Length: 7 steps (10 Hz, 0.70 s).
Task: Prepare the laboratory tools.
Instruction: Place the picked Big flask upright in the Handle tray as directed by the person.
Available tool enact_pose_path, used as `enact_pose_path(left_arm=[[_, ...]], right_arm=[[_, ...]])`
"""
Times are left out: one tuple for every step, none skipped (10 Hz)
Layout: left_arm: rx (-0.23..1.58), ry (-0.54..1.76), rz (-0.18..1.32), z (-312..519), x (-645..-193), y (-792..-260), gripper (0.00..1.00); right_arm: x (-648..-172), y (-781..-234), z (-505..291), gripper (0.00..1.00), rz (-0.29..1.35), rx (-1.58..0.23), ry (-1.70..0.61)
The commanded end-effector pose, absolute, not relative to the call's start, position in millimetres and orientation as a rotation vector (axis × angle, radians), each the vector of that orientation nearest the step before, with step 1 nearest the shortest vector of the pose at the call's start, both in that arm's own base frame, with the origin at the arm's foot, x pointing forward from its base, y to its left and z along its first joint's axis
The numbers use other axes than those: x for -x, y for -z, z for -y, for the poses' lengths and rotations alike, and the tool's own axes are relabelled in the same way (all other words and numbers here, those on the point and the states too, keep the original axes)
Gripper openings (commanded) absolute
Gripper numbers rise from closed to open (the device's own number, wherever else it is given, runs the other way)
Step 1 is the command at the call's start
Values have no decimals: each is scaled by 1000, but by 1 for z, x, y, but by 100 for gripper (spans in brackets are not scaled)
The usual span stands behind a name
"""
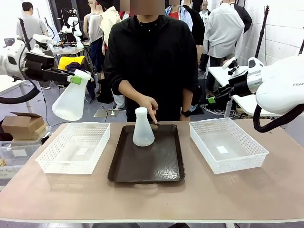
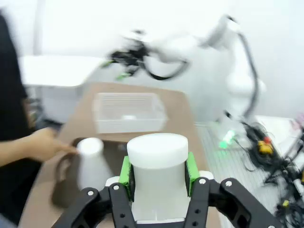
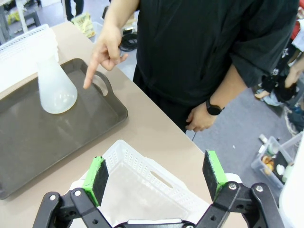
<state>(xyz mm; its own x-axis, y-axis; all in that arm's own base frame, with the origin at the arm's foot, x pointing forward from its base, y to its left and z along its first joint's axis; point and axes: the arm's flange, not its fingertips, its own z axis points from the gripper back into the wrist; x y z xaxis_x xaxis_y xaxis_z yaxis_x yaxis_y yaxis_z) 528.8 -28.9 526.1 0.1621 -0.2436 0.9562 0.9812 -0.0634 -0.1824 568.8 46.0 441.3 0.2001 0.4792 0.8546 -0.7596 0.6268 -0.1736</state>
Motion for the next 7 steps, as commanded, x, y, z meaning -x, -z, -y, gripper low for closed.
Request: enact_pose_path(left_arm=[[1320,1397,776,55,-533,-510,0],[1338,1435,807,75,-528,-506,0],[1326,1404,869,88,-529,-501,0],[1319,1401,916,95,-526,-501,0],[1271,1343,943,94,-523,-503,0],[1353,1415,834,97,-523,-497,0],[1353,1415,834,97,-523,-497,0]], right_arm=[[-570,-443,-45,100,1043,-308,-900],[-570,-443,-45,100,1043,-308,-900],[-570,-443,-45,100,1043,-308,-900],[-570,-443,-45,100,1043,-308,-900],[-570,-443,-45,100,1043,-308,-900],[-570,-443,-45,100,1043,-308,-900],[-570,-443,-45,100,1043,-308,-900]])
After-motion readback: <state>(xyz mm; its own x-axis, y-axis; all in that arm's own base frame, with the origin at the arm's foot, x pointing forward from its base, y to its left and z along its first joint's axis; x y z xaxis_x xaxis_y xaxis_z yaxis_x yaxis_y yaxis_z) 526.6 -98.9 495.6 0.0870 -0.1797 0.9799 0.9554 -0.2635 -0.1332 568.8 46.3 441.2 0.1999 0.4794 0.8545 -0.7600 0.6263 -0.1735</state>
